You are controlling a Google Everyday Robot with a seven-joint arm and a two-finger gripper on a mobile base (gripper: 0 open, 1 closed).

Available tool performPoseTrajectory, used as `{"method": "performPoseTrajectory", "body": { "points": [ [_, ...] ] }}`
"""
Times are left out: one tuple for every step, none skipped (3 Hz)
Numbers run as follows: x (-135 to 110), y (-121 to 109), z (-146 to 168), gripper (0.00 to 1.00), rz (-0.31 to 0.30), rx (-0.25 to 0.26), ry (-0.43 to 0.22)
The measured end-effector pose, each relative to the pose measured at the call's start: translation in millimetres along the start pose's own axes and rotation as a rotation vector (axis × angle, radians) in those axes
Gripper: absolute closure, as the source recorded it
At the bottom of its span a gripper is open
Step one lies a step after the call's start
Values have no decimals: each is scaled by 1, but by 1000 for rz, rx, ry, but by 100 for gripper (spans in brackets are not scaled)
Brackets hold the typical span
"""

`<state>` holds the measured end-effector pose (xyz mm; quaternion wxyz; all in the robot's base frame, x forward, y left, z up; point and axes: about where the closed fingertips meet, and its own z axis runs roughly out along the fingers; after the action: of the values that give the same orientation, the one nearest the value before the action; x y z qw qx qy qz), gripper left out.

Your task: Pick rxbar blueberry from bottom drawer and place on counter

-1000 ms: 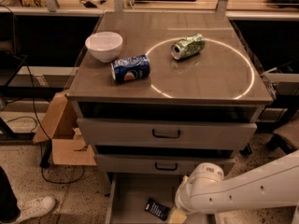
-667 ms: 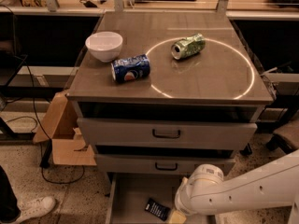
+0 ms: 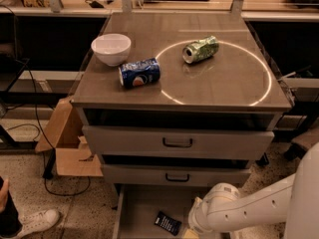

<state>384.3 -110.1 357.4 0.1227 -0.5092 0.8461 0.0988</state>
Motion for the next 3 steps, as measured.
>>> {"method": "performPoseTrajectory", "body": {
  "points": [
    [3,3,50,0,-14,-42,5],
    [4,4,52,0,-14,-45,6],
    [5,6,58,0,-7,-54,16]
  ]
}}
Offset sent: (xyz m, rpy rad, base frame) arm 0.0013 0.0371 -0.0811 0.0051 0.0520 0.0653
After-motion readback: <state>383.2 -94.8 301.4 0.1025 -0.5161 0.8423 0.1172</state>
